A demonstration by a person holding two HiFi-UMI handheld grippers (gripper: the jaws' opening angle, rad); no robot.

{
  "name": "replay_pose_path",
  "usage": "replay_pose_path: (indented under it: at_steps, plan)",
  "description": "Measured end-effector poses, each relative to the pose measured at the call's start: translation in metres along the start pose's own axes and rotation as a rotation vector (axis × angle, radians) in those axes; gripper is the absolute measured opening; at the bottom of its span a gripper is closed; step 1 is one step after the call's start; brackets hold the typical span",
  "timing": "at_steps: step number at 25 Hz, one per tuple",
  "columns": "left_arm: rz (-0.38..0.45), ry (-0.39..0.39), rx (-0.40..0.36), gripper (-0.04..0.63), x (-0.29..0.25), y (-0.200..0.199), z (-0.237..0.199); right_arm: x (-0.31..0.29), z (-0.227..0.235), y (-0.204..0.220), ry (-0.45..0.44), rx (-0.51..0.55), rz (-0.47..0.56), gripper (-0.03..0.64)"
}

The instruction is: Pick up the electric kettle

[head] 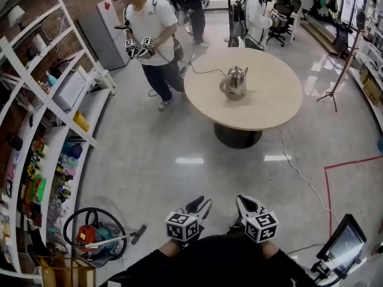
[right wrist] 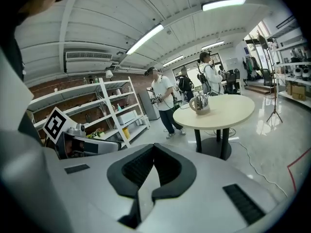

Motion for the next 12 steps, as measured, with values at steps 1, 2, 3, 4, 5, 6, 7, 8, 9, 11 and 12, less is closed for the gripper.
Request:
replay_pose_path:
  at_steps: [1, 2, 3, 4, 5, 6, 7, 8, 9, 11, 12]
  plan:
    - [-0.002, -0.009, 0.0, 0.144, -0.007, -0.007, 0.002, -0.003, 0.008, -0.005, -0.01, 0.002, -0.004, 0.006]
    - [-0.003, -0.017, 0.001, 0.144, -0.013, -0.013, 0.003, -0.005, 0.015, -0.01, -0.022, 0.002, -0.008, 0.006]
    - [-0.004, -0.025, 0.005, 0.144, -0.019, -0.019, 0.004, -0.008, 0.022, -0.016, -0.032, 0.0, -0.011, 0.006]
    - [-0.005, -0.032, 0.008, 0.144, -0.027, -0.026, 0.005, -0.009, 0.03, -0.021, -0.041, -0.002, -0.013, 0.006]
    - [-0.008, -0.037, 0.008, 0.144, -0.035, -0.032, 0.007, -0.011, 0.04, -0.024, -0.047, -0.003, -0.015, 0.006]
    - [-0.013, -0.041, 0.005, 0.144, -0.044, -0.037, 0.011, -0.011, 0.051, -0.027, -0.049, -0.005, -0.015, 0.006]
    - [-0.017, -0.042, -0.001, 0.144, -0.053, -0.042, 0.015, -0.011, 0.063, -0.029, -0.049, -0.012, -0.013, 0.006]
    - [-0.022, -0.042, -0.01, 0.144, -0.062, -0.048, 0.02, -0.01, 0.075, -0.031, -0.047, -0.022, -0.009, 0.006]
    - [-0.025, -0.041, -0.019, 0.143, -0.072, -0.053, 0.026, -0.008, 0.087, -0.034, -0.044, -0.03, -0.003, 0.006]
    - [-0.029, -0.036, -0.035, 0.144, -0.09, -0.064, 0.036, -0.003, 0.109, -0.04, -0.037, -0.039, 0.01, 0.006]
    - [-0.031, -0.032, -0.042, 0.144, -0.1, -0.07, 0.042, 0.0, 0.12, -0.043, -0.031, -0.042, 0.019, 0.006]
Point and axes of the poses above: the fingertips, and each gripper's own axes: x backward along the fingers, z to its right, y out of its underside, the point moved 2 cm from there along x, backward along the fingers, and after that the axes turned 10 degrees about -z, right-handed, at the moved point
